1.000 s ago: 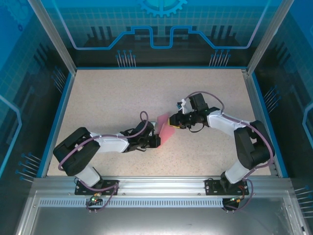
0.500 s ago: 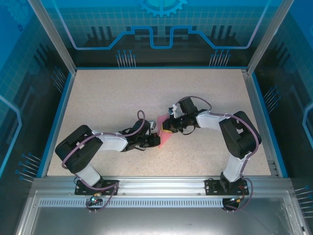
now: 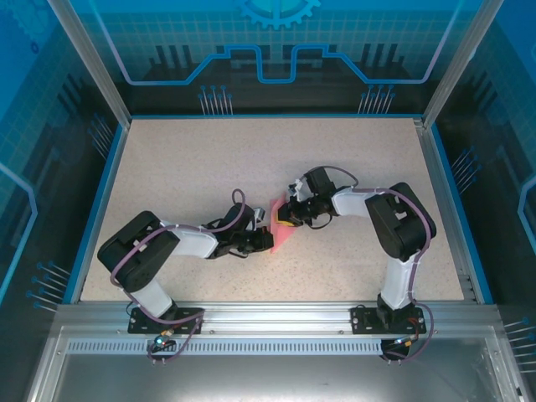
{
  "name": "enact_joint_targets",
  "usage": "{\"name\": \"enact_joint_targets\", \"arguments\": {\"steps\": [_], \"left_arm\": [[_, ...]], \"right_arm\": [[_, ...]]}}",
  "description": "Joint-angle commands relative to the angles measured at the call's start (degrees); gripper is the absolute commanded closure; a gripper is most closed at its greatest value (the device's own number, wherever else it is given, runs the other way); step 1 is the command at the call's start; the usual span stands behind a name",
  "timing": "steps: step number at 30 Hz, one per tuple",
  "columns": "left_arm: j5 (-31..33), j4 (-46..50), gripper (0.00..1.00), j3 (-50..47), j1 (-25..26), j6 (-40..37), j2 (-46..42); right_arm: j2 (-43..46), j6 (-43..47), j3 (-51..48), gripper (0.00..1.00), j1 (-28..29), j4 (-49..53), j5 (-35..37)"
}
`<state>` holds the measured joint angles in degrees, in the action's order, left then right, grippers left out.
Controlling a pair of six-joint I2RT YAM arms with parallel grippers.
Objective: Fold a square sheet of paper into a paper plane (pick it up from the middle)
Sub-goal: Fourth fold the wing at the center of the table.
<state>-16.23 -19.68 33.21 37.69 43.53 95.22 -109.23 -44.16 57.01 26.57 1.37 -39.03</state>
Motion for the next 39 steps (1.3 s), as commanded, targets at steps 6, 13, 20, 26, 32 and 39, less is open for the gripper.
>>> {"name": "enact_joint_targets", "arguments": {"steps": [6,13,20,26,32,39], "left_arm": [[-4.3,2.6,0.93,1.9,-0.6,-5.7,0.7],[-5.1,2.7,0.93,2.5,-0.5,-8.0,0.2],[-3.5,3.9,0.94,2.1,-0.6,-5.4,0.7],[-3.2,1.8,0.95,1.1,-1.0,-0.1,1.3],[-5.0,0.9,0.95,1.3,-1.2,1.5,1.3],[-6.5,1.9,0.95,1.8,-1.8,2.0,3.0]], "right_arm": [[1.6,1.1,0.6,0.85,-0.6,0.2,-2.3],[3.2,1.2,-0.7,0.84,0.0,-0.5,-4.2],[6.2,0.3,-3.0,0.87,0.1,-1.9,-3.7],[8.2,0.0,-4.3,0.86,0.9,-4.2,-5.2],[6.2,1.2,-2.9,0.86,1.4,-3.0,-4.8],[2.2,0.9,-0.8,0.87,0.3,-2.8,-3.2]]}}
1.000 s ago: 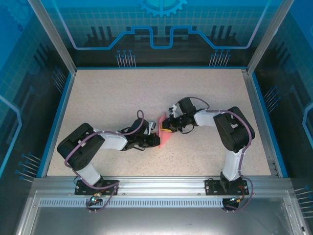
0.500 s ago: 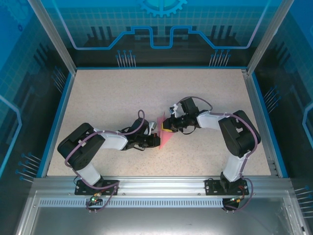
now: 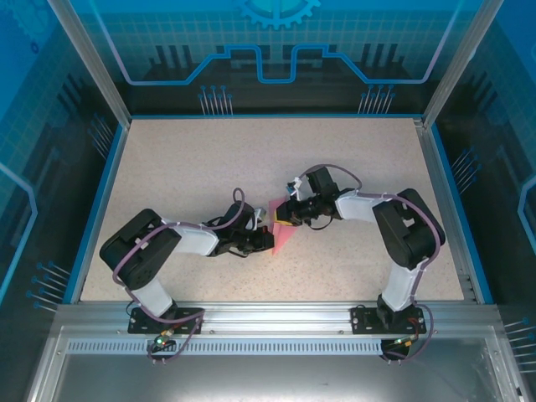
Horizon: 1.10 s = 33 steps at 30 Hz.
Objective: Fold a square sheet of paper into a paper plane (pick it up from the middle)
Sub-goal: Fourth fold the wing at the center of the table.
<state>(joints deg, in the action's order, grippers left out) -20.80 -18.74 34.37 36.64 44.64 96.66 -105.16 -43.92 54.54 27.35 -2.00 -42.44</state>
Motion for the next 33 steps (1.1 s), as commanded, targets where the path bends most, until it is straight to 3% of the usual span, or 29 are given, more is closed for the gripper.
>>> {"name": "enact_joint_targets", "arguments": {"steps": [1,19,33], "left_arm": [[-2.2,0.7,0.95,0.5,-0.8,1.1,1.9],[-5.4,0.4,0.95,0.1,-3.5,5.4,5.3],[-6.1,3.0,0.88,1.6,-3.9,4.3,4.5]], "right_arm": [[-2.3,0.8,2.0,0.87,-0.8,0.6,0.1],[-8.3,3.4,5.8,0.87,-2.5,3.7,-0.7],[-10.9,3.1,6.5,0.88,-2.7,4.0,0.7]]}}
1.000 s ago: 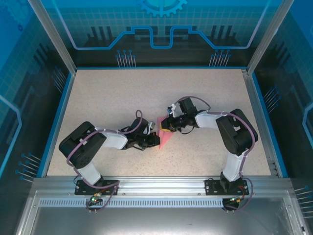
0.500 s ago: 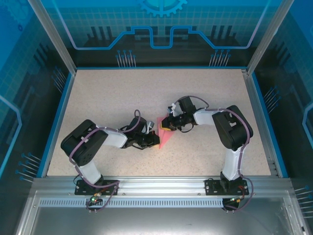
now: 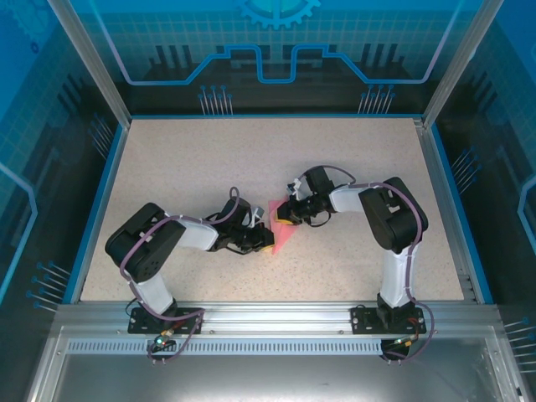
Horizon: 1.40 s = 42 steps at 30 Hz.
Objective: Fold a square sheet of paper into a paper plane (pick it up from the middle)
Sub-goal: Fourth fold the wing at the center of the table.
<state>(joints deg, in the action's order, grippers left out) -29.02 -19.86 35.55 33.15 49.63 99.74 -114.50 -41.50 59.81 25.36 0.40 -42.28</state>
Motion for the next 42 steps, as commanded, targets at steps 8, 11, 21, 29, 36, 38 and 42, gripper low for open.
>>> {"name": "enact_joint_targets", "arguments": {"steps": [8,11,21,29,36,38,42], "left_arm": [[2.9,5.7,0.88,1.0,-0.4,-1.5,0.1],[2.7,5.4,0.89,0.9,-0.4,-1.5,-0.2],[3.6,7.1,0.97,0.6,-0.3,-0.3,0.3],[4.3,9.3,0.88,1.4,-0.3,-0.1,-0.3],[5.5,11.1,0.83,1.9,-0.2,0.0,-2.8],[6.0,12.4,0.83,2.4,-0.2,-0.3,-3.8],[6.1,14.0,0.87,3.5,0.6,-1.5,-4.7]], "right_arm": [[-1.8,0.3,0.5,0.88,-0.7,2.2,2.6],[-1.9,0.0,0.0,0.88,-0.8,1.8,2.8],[-3.3,0.8,0.3,0.88,-0.8,3.7,4.0],[-4.0,1.7,0.8,0.89,-0.7,6.9,6.5],[-3.8,2.0,1.0,0.89,-0.5,8.5,7.7],[-3.8,2.0,1.1,0.89,-0.5,8.6,7.9],[-3.9,2.1,1.4,0.89,0.0,9.2,8.4]]}}
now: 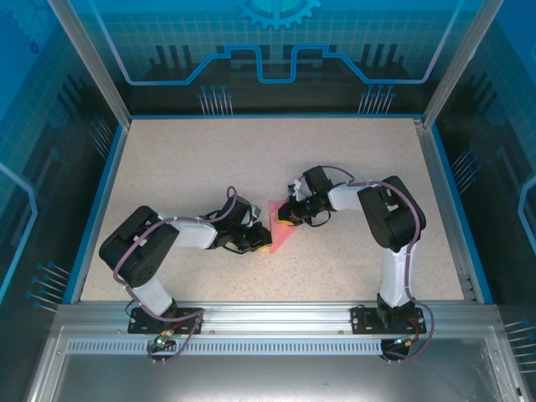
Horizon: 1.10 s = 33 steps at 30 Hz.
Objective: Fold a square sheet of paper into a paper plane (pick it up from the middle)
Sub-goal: Fourth fold the wing at the center of the table.
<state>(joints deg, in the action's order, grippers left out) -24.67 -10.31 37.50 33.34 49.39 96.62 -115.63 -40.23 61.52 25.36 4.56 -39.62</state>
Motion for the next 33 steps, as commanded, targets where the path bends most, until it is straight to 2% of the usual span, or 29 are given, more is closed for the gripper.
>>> {"name": "enact_joint_targets", "arguments": {"steps": [1,19,23,29,33], "left_arm": [[1.6,4.7,0.88,1.7,0.6,-1.4,-1.4],[-2.9,4.3,0.96,2.5,2.9,-4.1,1.7],[-3.9,3.8,0.93,1.9,3.0,-4.0,1.9],[-3.4,4.1,0.84,2.5,3.4,-4.0,0.9],[-3.6,4.3,0.83,2.9,3.8,-4.0,0.8]], "right_arm": [[-2.8,0.9,-0.3,0.89,0.1,5.1,5.8],[-3.1,1.3,-0.2,0.90,0.6,6.2,6.6],[-3.3,1.4,-0.2,0.90,0.6,6.4,6.8],[-3.4,1.6,-0.1,0.90,0.5,6.8,6.9],[-3.5,1.8,0.1,0.90,0.5,7.2,7.0]]}}
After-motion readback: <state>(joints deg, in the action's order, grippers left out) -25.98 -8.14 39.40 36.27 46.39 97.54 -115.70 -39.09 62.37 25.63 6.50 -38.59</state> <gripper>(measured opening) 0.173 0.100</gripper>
